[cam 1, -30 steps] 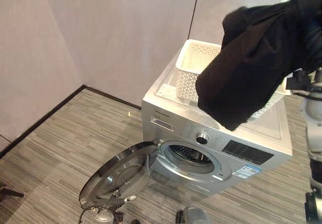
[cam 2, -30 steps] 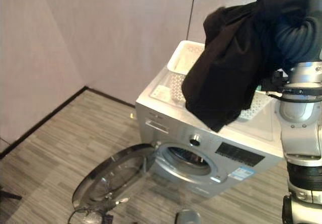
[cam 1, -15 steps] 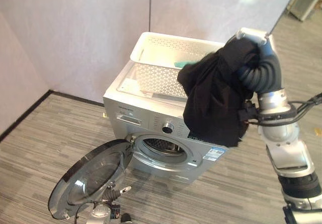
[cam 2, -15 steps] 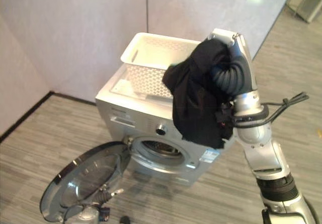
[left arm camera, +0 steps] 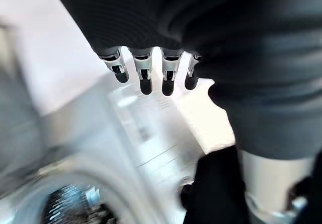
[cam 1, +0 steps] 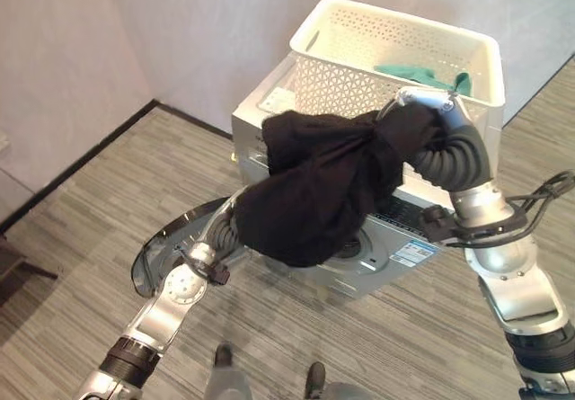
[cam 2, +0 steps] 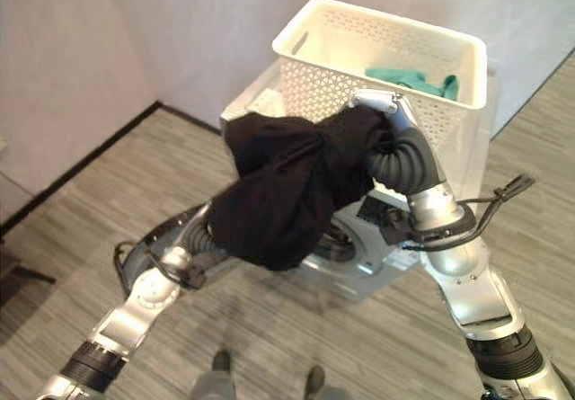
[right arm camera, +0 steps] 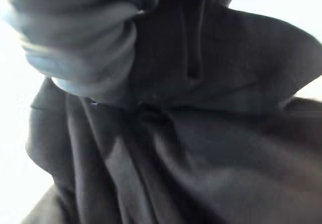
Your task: Grab the laundry basket,head to the washer,open it,put in the laundry and shut it.
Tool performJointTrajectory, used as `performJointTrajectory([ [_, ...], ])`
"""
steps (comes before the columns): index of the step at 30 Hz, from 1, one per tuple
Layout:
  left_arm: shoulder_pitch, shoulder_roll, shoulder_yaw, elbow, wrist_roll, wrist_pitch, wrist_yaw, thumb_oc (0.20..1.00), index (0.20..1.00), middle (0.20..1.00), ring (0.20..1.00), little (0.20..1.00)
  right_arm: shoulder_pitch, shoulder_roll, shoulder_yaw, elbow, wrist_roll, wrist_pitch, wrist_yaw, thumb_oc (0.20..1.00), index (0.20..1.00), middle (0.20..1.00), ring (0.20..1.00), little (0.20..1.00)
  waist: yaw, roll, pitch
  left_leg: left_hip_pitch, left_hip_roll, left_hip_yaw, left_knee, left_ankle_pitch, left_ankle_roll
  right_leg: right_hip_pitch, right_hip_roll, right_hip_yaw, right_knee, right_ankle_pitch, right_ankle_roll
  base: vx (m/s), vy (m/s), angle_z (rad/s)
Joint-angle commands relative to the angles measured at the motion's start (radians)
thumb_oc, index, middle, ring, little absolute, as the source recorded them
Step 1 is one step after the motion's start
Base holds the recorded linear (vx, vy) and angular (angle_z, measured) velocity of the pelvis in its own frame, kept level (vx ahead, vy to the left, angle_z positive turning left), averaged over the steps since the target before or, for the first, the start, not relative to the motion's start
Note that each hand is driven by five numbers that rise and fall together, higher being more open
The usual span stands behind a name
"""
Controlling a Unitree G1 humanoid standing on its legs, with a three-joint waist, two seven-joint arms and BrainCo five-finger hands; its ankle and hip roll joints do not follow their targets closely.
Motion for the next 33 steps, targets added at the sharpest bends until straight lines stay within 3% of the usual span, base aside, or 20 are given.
performJointTrajectory([
  [1,-0.035,0.038,0.007,-0.075,0.007,-0.031,-0.059,1.0,1.0,1.0,1.0,1.0,-0.034,0.03,-0.064,-0.037,0.01,-0.016,0.008,0.2,0.2,0.2,0.2,0.2,0.024,-0.037,-0.063,-0.092,-0.026,-0.02,0.067,-0.047,0.024,0.036,-0.01,0.012,0.021,-0.135,0.002,0.05,0.038,0.04],
  [6,-0.048,0.037,-0.035,-0.124,-0.118,0.01,-0.165,1.0,1.0,1.0,1.0,1.0,-0.035,0.048,-0.062,-0.043,0.022,0.006,0.041,0.2,0.2,0.2,0.2,0.2,0.02,-0.021,-0.083,-0.052,-0.041,-0.003,0.032,-0.045,0.027,0.047,-0.026,0.02,0.016,-0.126,0.011,0.04,0.055,0.02],
  [14,-0.202,-0.023,-0.185,-0.042,-0.155,-0.001,-0.165,1.0,1.0,1.0,1.0,1.0,-0.099,0.063,-0.019,-0.032,0.032,0.005,0.021,0.2,0.2,0.2,0.2,0.2,-0.009,-0.008,-0.098,-0.013,-0.049,0.029,-0.009,-0.039,0.032,0.052,-0.035,0.04,0.011,-0.118,0.024,0.02,0.029,-0.1],
  [20,-0.317,-0.117,-0.33,0.053,-0.162,-0.012,-0.186,1.0,1.0,1.0,1.0,1.0,-0.135,0.064,0.018,-0.013,0.001,0.012,-0.003,0.2,0.2,0.2,0.2,0.2,-0.041,0.002,-0.094,0.001,-0.046,0.05,-0.037,-0.028,0.03,0.049,-0.036,0.049,0.004,-0.115,0.029,0.0,0.006,-0.05],
  [29,-0.349,-0.214,-0.357,0.153,-0.209,0.004,-0.15,1.0,1.0,1.0,1.0,1.0,-0.13,0.077,0.04,0.016,-0.039,0.036,-0.024,0.2,0.2,0.2,0.2,0.2,-0.047,0.008,-0.083,0.009,-0.042,0.064,-0.051,-0.014,0.028,0.054,-0.033,0.052,-0.004,-0.113,0.028,0.0,-0.004,-0.05],
  [33,-0.333,-0.273,-0.347,0.209,-0.342,0.025,-0.129,1.0,1.0,1.0,1.0,1.0,-0.103,0.084,0.032,0.017,-0.042,0.053,-0.037,0.2,0.2,0.2,0.2,0.2,-0.052,0.007,-0.087,0.012,-0.041,0.065,-0.06,-0.007,0.026,0.064,-0.03,0.041,-0.009,-0.116,0.026,0.0,0.0,0.0],
])
